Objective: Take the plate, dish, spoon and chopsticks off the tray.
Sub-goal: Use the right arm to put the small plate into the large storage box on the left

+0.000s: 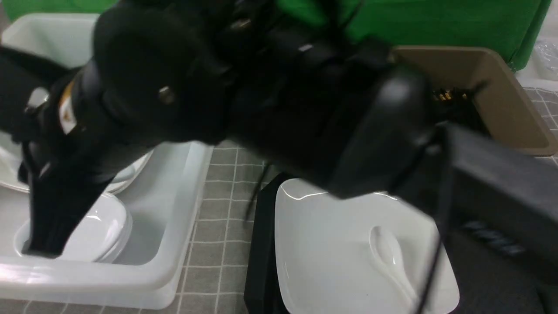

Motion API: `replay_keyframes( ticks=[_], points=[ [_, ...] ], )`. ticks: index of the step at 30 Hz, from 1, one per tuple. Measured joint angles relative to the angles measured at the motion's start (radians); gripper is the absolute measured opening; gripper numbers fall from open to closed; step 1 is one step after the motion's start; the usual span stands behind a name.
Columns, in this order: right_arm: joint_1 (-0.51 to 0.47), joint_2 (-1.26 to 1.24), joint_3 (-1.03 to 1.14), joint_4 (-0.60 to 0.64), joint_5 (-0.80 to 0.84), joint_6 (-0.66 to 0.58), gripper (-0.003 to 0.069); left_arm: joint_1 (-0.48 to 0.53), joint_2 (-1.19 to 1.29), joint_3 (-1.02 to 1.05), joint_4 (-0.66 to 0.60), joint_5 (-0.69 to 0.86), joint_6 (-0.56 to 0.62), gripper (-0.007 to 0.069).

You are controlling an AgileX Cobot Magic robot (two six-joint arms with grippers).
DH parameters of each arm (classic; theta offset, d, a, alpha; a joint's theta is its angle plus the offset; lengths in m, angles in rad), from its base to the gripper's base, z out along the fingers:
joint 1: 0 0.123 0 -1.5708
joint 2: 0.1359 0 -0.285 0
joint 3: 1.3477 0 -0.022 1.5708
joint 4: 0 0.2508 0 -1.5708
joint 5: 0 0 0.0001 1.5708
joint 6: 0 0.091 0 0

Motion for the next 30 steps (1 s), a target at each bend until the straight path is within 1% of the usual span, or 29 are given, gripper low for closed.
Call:
replay_keyframes(
  ticks=[2, 3, 8, 16, 20, 22, 24, 27, 30],
  points=[
    [0.0, 0.063, -0.052, 0.0, 0.002, -0.014, 0.0058, 0.0, -0.002, -0.001, -0.015, 0.0, 0.005, 0.002],
    [0.0, 0.115, -0.106, -0.001, 0.002, -0.028, 0.0058, 0.0, -0.003, -0.001, -0.041, -0.001, 0.018, 0.002],
    [-0.006, 0.268, -0.232, -0.002, 0.001, -0.048, 0.0058, 0.0, -0.003, -0.001, -0.119, -0.03, 0.058, 0.002],
    [-0.042, 0.335, -0.253, -0.004, -0.003, -0.049, 0.0059, 0.0, -0.003, -0.001, -0.159, -0.048, 0.079, 0.002],
    [-0.041, 0.335, -0.256, 0.006, 0.002, -0.053, 0.0087, 0.0, -0.003, -0.001, -0.161, -0.053, 0.08, 0.002],
    [-0.041, 0.335, -0.256, 0.021, 0.02, -0.054, 0.0172, 0.0, -0.003, -0.001, -0.171, -0.063, 0.08, 0.002],
    [-0.041, 0.335, -0.256, 0.022, 0.037, -0.054, 0.0242, 0.0, -0.003, -0.001, -0.186, -0.066, 0.08, 0.002],
    [-0.041, 0.335, -0.256, 0.022, 0.064, -0.054, 0.0324, 0.0, -0.003, -0.001, -0.205, -0.066, 0.083, 0.002],
    [-0.04, 0.315, -0.256, 0.023, 0.112, -0.051, 0.0391, 0.0, -0.003, -0.001, -0.221, -0.066, 0.099, 0.002]
  ],
)
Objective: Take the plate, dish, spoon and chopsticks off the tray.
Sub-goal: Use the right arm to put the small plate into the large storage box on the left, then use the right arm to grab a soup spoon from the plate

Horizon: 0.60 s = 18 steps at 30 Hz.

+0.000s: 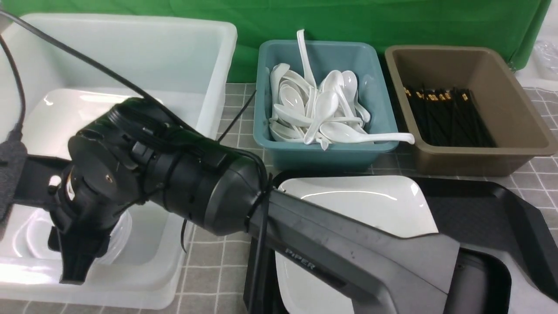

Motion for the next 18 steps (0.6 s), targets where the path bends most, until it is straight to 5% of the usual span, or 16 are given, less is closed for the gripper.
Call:
replay_keyframes(
  ticks=[5, 8, 15, 18],
  points=[
    [0.006, -0.107, 0.0, -0.02, 0.116, 0.0, 0.0467, 0.0, 0.019, 0.0, -0.006, -0.001, 0.009, 0.002],
    [0.008, -0.192, 0.0, -0.082, 0.219, 0.018, 0.0448, 0.0, 0.085, 0.0, -0.03, -0.004, 0.041, 0.002],
    [-0.022, -0.417, 0.142, -0.338, 0.236, 0.339, 0.0169, 0.0, 0.298, 0.0, -0.101, -0.089, 0.062, 0.002],
    [-0.115, -0.654, 0.48, -0.373, 0.236, 0.508, 0.0036, 0.0, 0.424, 0.0, -0.148, -0.12, 0.093, 0.002]
  ],
)
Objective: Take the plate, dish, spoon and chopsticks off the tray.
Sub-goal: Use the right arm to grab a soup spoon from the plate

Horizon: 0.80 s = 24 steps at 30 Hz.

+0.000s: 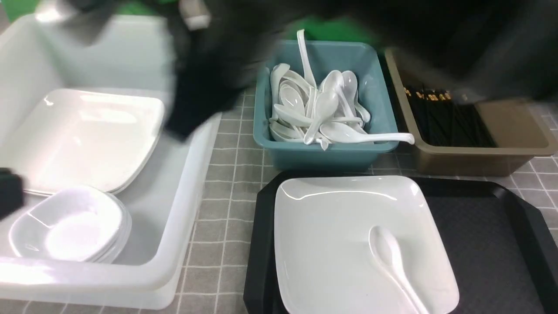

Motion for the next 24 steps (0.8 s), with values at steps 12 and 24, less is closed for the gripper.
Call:
replay_keyframes(
  ticks=[12, 24],
  points=[
    [-0.282, -0.436, 1.009, 0.159, -0.133, 0.409, 0.0374, 0.0, 0.246, 0.0, -0.264, -0.205, 0.324, 0.002],
    [-0.376, -0.247, 1.217, 0.246, -0.604, 0.408, 0.0413, 0.0, 0.341, 0.0, -0.414, -0.253, 0.471, 0.002]
  ],
)
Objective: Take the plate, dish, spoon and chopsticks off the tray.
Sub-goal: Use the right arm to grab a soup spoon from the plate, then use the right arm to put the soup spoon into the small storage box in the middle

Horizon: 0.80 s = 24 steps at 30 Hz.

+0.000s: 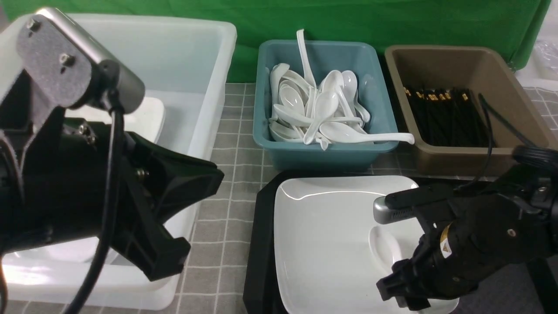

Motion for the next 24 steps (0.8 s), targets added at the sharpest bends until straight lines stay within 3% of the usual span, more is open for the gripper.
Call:
replay_keyframes(
  ticks=[7, 12, 20, 24],
  points=[
    [-0.009, 0.091, -0.011, -0.007, -0.092, -0.054, 0.0342, 0.0, 0.0, 0.0, -0.001, -0.001, 0.004, 0.002],
    [-0.009, 0.095, -0.016, -0.017, -0.099, -0.106, 0.0198, 0.0, 0.0, 0.0, -0.001, -0.002, 0.008, 0.002],
    [0.019, -0.026, -0.082, -0.008, 0.077, -0.165, 0.0198, 0.0, 0.0, 0.0, -0.001, 0.008, 0.047, 0.002],
    [0.02, -0.131, -0.171, 0.0, -0.03, -0.182, 0.0198, 0.0, 0.0, 0.0, -0.001, -0.026, 0.069, 0.002]
  ],
)
